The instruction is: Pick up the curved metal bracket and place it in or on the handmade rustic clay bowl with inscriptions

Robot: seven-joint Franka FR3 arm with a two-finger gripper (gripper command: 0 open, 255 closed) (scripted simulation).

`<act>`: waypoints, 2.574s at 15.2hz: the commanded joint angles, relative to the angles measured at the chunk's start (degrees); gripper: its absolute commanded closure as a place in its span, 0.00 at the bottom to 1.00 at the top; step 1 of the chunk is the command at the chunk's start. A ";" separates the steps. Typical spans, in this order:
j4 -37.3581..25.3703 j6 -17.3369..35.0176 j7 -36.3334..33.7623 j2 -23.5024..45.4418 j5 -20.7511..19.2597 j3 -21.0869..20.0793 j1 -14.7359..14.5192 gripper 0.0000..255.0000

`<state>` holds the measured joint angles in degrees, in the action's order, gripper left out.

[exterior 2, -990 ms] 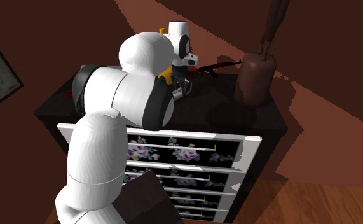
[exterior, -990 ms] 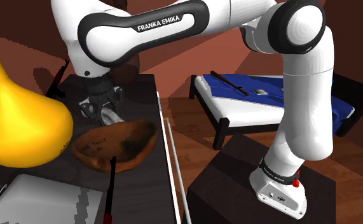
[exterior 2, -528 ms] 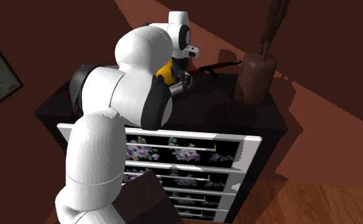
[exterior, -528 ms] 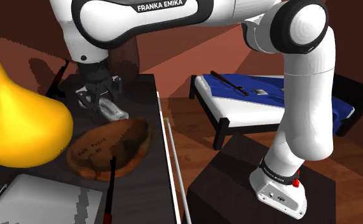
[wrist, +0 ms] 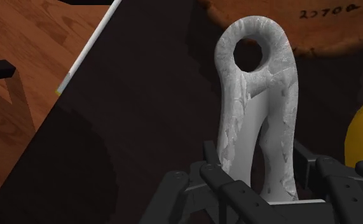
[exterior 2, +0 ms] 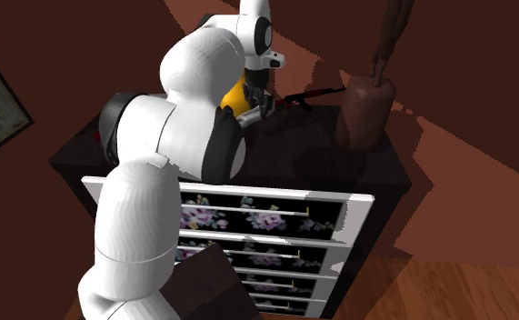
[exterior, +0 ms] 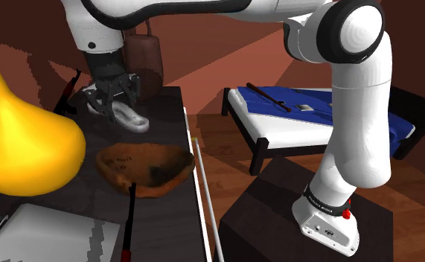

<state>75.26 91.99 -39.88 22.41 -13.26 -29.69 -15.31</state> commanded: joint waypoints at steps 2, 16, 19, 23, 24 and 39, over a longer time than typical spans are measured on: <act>-3.34 -2.64 0.17 0.72 -0.29 0.02 -0.58 1.00; -7.19 -9.33 -1.89 -2.24 0.79 -1.25 -2.42 1.00; 0.24 -7.00 -4.10 -7.71 3.38 -2.49 -2.04 1.00; 7.85 -4.93 -6.96 -13.90 6.60 -4.01 -2.45 1.00; 9.44 -4.56 -7.69 -15.29 7.36 -4.40 -2.67 1.00; 24.67 6.63 -9.35 -20.08 10.04 -5.07 -2.88 1.00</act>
<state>98.96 97.74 -49.30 2.49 -3.30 -34.81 -18.25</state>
